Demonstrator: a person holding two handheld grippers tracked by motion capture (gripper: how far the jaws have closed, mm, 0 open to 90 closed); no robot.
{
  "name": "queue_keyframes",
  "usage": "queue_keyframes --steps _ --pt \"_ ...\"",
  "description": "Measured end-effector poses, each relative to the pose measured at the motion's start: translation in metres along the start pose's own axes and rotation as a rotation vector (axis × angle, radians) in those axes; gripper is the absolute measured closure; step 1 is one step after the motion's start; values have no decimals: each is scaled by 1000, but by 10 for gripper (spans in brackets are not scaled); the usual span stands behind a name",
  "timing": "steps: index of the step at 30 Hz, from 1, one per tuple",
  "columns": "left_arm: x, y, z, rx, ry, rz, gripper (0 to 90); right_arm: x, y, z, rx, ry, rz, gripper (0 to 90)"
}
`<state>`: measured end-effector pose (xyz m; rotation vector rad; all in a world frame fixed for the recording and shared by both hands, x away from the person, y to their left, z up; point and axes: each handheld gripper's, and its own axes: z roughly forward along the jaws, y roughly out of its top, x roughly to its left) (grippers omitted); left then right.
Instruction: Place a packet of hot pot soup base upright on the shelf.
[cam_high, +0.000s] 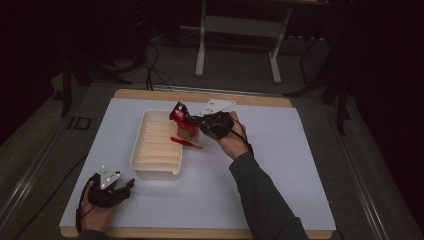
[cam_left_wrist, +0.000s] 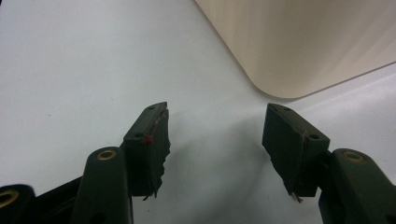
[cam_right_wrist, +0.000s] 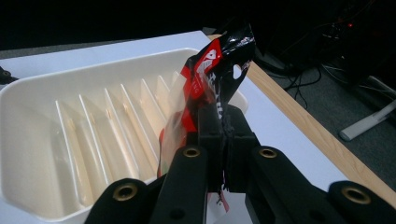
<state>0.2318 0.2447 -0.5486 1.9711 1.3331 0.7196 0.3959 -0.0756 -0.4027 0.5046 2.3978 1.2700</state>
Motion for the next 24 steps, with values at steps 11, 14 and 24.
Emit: queue_keyframes --steps 11,14,24 --pt "0 0 0 -3 -2 -4 411 0 3 10 8 -11 -11 882" --pt "0 0 0 -5 -2 -3 410 0 3 12 12 -12 -9 881" --pt "0 0 0 -3 -3 -4 411 2 7 21 5 -8 -7 882"
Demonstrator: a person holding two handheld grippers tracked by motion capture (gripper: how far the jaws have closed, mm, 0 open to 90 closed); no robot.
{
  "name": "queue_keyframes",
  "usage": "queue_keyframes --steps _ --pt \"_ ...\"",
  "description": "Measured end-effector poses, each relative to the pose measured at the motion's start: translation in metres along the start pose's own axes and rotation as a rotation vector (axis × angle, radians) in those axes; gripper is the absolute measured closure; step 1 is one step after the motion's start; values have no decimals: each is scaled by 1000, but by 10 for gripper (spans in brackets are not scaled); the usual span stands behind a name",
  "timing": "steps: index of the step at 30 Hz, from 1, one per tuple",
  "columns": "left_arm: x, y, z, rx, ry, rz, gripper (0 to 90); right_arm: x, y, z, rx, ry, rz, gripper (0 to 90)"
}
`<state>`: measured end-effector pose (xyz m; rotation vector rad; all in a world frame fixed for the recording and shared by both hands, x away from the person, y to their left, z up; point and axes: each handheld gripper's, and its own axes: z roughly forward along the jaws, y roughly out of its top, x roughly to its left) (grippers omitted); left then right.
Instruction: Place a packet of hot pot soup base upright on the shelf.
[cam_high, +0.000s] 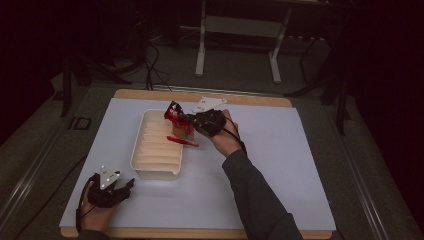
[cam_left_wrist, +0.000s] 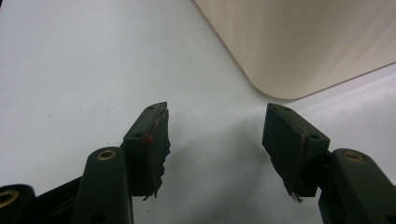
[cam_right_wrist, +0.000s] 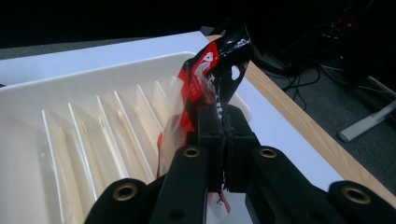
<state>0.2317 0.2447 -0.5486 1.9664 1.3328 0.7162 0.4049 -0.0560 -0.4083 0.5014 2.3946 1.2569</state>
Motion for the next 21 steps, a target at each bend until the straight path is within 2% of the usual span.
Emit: queue_keyframes --steps 21 --pt "0 0 0 -1 -1 0 410 8 9 19 2 16 1 881"
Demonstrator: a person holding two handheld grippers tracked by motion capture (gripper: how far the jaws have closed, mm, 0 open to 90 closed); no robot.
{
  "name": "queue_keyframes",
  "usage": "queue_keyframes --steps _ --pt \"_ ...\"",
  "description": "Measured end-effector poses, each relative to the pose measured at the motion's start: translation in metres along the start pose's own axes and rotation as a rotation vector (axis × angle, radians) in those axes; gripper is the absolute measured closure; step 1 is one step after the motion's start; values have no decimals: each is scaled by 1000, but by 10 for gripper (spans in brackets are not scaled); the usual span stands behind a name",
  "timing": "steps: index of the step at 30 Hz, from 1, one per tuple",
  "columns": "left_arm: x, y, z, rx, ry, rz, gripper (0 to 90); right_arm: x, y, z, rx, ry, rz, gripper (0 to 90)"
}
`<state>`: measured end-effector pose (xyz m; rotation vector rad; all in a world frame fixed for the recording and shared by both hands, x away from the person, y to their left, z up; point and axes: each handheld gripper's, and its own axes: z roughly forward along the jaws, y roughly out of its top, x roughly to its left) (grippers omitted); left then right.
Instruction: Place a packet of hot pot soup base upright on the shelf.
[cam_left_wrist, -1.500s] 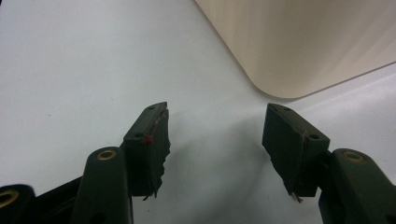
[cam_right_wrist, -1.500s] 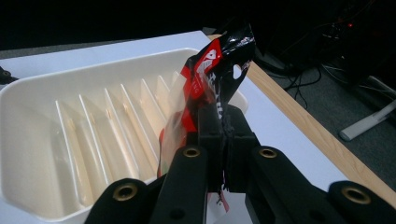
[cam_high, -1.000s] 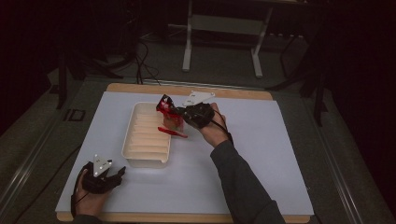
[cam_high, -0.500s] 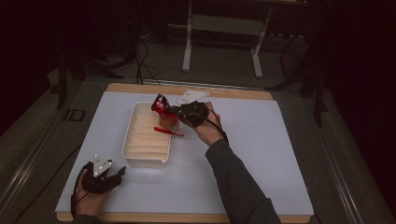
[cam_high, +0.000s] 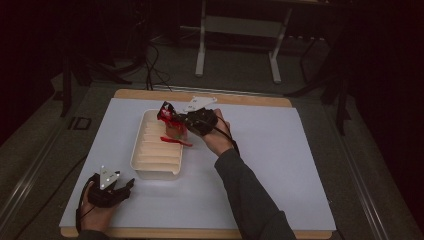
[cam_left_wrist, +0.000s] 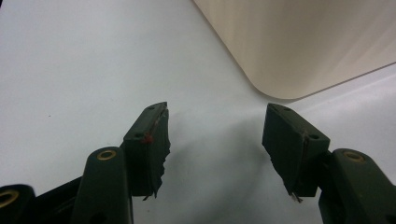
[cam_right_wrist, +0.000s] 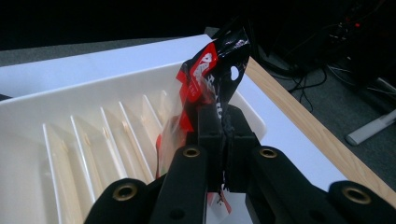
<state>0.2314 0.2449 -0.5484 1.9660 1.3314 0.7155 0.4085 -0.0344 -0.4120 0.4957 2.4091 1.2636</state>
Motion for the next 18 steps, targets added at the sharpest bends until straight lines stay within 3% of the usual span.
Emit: queue_keyframes --steps 5,11,18 --pt "0 0 0 0 1 3 411 4 3 3 -2 7 -4 881" --pt "0 0 0 -1 0 2 410 5 2 9 -9 22 28 880" --pt "0 0 0 -1 0 2 411 11 7 13 -19 34 21 880"
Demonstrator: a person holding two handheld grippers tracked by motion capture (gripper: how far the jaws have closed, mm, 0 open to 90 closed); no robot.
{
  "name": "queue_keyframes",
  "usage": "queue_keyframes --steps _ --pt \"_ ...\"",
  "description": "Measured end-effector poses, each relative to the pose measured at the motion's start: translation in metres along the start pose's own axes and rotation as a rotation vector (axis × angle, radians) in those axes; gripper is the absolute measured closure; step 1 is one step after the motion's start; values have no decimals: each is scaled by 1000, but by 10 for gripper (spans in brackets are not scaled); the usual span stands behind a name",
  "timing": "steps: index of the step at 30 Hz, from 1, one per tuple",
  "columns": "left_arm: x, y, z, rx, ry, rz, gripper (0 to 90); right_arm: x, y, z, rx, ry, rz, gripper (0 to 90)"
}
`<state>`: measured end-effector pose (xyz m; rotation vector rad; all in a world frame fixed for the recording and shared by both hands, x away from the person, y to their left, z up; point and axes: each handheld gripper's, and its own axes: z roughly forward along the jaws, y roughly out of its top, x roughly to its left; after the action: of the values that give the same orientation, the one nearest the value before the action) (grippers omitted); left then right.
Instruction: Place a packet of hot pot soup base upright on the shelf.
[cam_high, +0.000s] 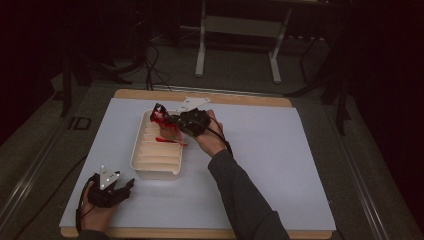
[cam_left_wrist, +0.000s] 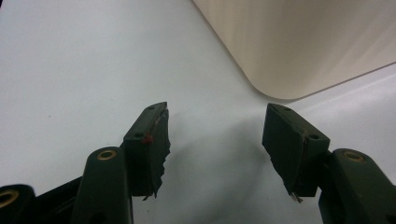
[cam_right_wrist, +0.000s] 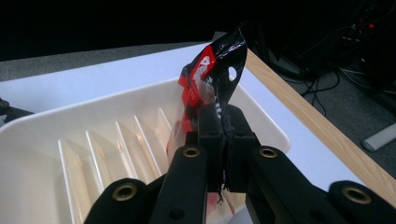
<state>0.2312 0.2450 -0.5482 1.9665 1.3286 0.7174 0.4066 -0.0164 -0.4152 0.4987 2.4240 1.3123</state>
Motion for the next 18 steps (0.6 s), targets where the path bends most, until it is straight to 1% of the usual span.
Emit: queue_keyframes --steps 2,6,9,13,16,18 --pt "0 0 0 -1 0 0 410 0 1 1 -8 5 1 880" --pt "0 0 0 1 -1 -1 411 1 2 3 -8 8 5 880" --pt "0 0 0 -1 -1 0 410 3 3 6 -5 20 6 880" --pt "0 0 0 0 -2 -2 411 7 5 9 -3 29 -1 879" --pt "0 0 0 -2 -2 -2 411 11 6 11 -5 39 -19 878" --pt "0 0 0 -2 -2 -3 410 12 7 13 -7 44 -18 878"
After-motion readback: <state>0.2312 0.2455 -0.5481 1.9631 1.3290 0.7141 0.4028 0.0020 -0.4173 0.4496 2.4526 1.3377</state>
